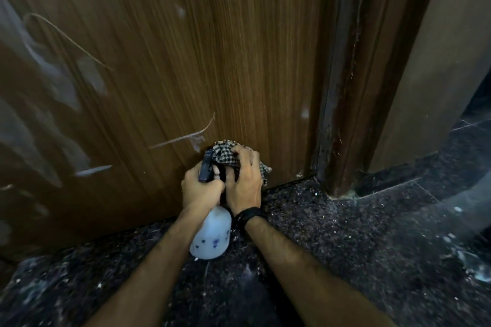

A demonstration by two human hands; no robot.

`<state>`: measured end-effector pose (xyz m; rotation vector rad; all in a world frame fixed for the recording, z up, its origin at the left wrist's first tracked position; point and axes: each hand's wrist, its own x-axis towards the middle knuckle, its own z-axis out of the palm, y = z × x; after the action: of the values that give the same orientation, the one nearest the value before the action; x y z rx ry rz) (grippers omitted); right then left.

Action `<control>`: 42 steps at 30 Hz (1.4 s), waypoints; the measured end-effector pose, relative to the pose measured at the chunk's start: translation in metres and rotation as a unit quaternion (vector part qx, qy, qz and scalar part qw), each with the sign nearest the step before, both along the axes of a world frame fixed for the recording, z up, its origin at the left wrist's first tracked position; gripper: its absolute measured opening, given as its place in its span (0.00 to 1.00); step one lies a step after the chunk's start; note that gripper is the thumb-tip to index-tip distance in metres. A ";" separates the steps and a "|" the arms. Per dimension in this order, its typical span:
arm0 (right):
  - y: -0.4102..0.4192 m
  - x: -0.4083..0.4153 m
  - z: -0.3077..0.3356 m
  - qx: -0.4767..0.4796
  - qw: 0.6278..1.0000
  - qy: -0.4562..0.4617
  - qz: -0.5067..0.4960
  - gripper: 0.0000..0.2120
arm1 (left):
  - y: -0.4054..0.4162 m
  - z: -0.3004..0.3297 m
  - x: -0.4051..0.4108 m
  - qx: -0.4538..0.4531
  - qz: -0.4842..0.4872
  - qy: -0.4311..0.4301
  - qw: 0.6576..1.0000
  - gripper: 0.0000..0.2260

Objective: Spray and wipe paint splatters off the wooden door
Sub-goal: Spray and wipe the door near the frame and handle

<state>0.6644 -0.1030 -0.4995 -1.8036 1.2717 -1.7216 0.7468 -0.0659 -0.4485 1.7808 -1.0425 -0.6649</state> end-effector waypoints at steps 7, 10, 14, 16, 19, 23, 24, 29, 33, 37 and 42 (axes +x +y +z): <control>-0.012 -0.028 -0.037 0.086 0.986 -0.095 -0.110 0.16 | 0.010 -0.021 0.004 0.077 -0.060 -0.003 0.995 0.10; -0.027 -0.049 -0.038 0.130 0.957 -0.196 -0.171 0.14 | 0.008 -0.024 0.001 0.083 -0.114 -0.034 0.989 0.10; -0.044 -0.066 -0.039 0.192 0.911 -0.278 -0.237 0.16 | 0.006 -0.026 0.003 0.081 -0.133 -0.027 0.987 0.10; -0.046 -0.066 -0.038 0.222 0.891 -0.301 -0.258 0.17 | 0.006 -0.024 0.008 0.075 -0.123 -0.012 0.989 0.10; -0.038 -0.050 -0.027 0.223 0.903 -0.266 -0.252 0.18 | 0.007 -0.021 0.018 0.054 -0.092 0.000 0.994 0.11; -0.017 -0.019 -0.001 0.124 0.951 -0.212 -0.188 0.16 | 0.012 -0.015 0.029 0.012 -0.049 -0.005 0.999 0.11; -0.015 -0.012 0.009 0.094 0.960 -0.199 -0.173 0.15 | 0.013 -0.014 0.031 -0.003 -0.036 -0.003 0.999 0.12; -0.013 0.005 0.063 -0.043 0.982 -0.140 -0.121 0.15 | 0.028 -0.010 0.041 -0.044 -0.010 0.017 0.999 0.14; -0.010 0.015 0.073 -0.050 0.984 -0.129 -0.116 0.17 | 0.034 -0.001 0.050 -0.040 -0.008 0.017 0.999 0.13; 0.002 0.026 0.060 -0.048 0.995 -0.061 -0.069 0.19 | 0.037 0.012 0.052 -0.034 -0.013 0.036 0.999 0.12; -0.001 0.024 0.082 -0.083 0.988 -0.086 -0.093 0.17 | 0.036 0.021 0.053 -0.056 -0.011 0.058 0.997 0.13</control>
<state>0.6885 -0.1037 -0.4174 -1.6205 1.2922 -2.0914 0.7995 -0.0304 -0.4276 1.6182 -1.0018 -0.7017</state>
